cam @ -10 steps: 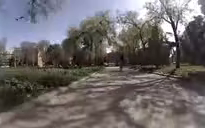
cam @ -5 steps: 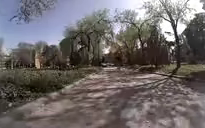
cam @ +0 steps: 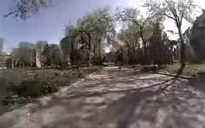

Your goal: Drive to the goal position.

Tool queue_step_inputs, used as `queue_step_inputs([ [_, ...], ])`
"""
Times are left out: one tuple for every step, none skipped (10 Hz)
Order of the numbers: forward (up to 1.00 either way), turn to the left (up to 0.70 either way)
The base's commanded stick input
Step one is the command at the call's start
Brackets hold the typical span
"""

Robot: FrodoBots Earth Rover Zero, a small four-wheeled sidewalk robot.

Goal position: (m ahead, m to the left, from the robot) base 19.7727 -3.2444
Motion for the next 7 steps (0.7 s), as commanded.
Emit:
queue_step_inputs([
  [0.7,0.0],
  [0.7,0.0],
  [0.7,0.0],
  [0.7,0.0],
  [0.7,0.0],
  [0.7,-0.04],
  [0.7,-0.12],
])
